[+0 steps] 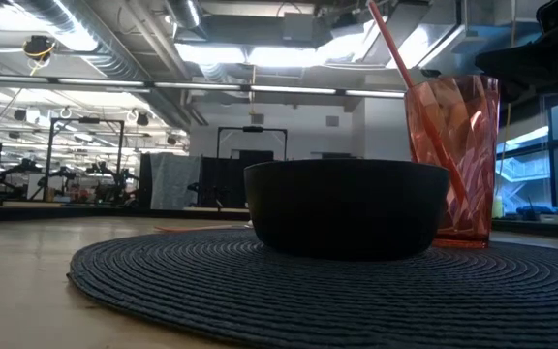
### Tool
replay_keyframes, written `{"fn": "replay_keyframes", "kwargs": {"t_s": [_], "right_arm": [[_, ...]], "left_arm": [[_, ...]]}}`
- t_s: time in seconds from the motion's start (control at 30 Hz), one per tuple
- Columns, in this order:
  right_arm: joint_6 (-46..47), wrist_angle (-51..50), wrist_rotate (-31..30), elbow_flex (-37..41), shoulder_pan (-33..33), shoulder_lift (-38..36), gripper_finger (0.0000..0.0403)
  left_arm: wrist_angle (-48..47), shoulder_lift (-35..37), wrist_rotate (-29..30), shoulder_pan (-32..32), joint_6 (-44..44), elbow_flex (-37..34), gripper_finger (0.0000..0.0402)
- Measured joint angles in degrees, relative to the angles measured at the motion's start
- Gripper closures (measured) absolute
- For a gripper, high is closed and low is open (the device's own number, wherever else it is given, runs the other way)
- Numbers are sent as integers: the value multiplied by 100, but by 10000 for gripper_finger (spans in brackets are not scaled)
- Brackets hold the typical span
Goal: Pick & Place Utensil
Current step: Put the spoon into the bowl
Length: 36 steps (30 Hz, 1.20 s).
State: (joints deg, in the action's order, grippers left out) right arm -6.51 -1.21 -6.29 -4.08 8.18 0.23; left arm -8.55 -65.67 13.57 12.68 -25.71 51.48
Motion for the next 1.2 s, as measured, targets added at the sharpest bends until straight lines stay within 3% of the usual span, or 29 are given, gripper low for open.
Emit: {"fn": "replay_keyframes", "kwargs": {"t_s": [0.13, 0.23, 0.3, 0.5, 0.67, 0.77, 0.9, 1.2], "right_arm": [[-39, 0, -14, 0, 0, 0, 391], [-66, 0, -17, 0, 0, 2, 391], [-129, 0, -17, 0, -1, 0, 391], [-142, 1, -17, 0, 0, 0, 391], [-131, 0, -17, 0, 0, -1, 391], [-131, 2, -17, 0, 0, 2, 391], [-131, 2, -17, 0, 0, 0, 391], [-110, 4, -17, 0, 0, 0, 391]], "left_arm": [[2482, 1369, -117, -623, 158, -1738, 399], [3700, 2197, -204, -869, 1037, -2730, 401], [4026, 2703, -151, -882, 1328, -3189, 400], [3756, 4220, 392, -854, 1506, -4003, 401], [2450, 5470, 833, -854, 1534, -4040, 399], [1782, 5981, 782, -853, 1549, -4040, 400], [1837, 6232, 291, -886, 1411, -4328, 400], [1274, 6218, 322, -1218, 1734, -4458, 399]]}}
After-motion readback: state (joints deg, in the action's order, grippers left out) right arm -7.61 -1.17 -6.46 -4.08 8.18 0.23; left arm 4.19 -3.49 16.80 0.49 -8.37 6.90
